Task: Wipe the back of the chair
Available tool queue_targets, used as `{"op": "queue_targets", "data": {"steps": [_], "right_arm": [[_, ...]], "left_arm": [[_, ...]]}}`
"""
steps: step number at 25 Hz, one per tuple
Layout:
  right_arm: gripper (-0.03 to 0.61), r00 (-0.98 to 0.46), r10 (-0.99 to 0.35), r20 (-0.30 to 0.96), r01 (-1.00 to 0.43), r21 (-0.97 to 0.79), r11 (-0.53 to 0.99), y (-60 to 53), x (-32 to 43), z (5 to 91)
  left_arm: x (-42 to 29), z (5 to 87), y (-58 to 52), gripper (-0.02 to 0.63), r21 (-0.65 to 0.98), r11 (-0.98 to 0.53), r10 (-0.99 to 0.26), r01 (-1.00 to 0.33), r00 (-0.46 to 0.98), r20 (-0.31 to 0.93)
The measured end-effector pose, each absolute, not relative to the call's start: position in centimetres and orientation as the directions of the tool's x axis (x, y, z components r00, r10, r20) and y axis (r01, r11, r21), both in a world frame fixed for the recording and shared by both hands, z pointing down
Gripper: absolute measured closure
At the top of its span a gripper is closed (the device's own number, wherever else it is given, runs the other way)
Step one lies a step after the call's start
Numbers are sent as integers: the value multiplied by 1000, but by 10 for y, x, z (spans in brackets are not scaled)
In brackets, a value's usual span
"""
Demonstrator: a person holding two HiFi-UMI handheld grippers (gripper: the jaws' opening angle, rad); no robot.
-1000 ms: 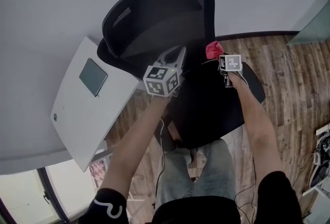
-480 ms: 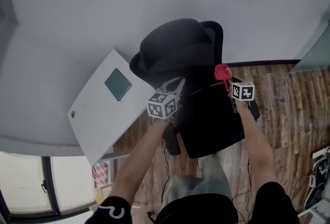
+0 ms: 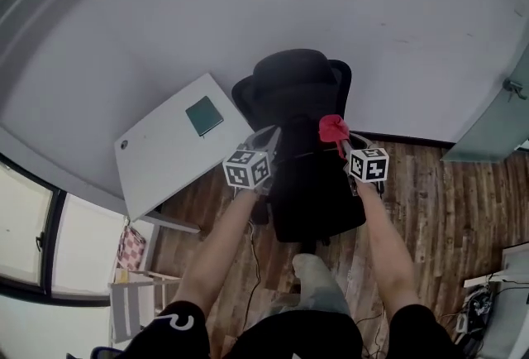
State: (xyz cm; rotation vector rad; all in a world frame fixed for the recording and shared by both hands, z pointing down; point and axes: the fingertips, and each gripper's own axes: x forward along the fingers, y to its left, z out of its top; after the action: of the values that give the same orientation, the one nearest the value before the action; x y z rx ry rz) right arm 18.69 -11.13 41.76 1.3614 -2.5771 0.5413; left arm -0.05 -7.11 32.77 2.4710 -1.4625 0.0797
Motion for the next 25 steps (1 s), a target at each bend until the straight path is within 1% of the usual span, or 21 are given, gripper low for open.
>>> {"op": "queue_targets", "data": {"steps": [5,8,11,17,22,25], "right_arm": [[512,-613,-739,280,-790,-226,569,-38,202,374],[512,-623,-739,257,-782,-226,581,0,217,359],[512,-636,-734,240,-772,-220,597,34,232,349],[512,-686,-681,257,-727,-189,661,87,268,349],[512,-729,-643,235,-682,-165,713,122,302,330],[512,-745,-630,218,-663,-145,734,139,317,319]], "left_arm": [[19,298,11,589,164,-415,-896,-895,433,98],[36,296,56,589,129,-413,-897,-901,427,113],[47,302,92,589,128,-386,-905,-914,402,140],[90,303,142,589,124,-312,-933,-942,329,148],[126,292,188,589,104,-218,-961,-970,232,149],[139,290,214,589,127,-151,-975,-980,168,142]]}}
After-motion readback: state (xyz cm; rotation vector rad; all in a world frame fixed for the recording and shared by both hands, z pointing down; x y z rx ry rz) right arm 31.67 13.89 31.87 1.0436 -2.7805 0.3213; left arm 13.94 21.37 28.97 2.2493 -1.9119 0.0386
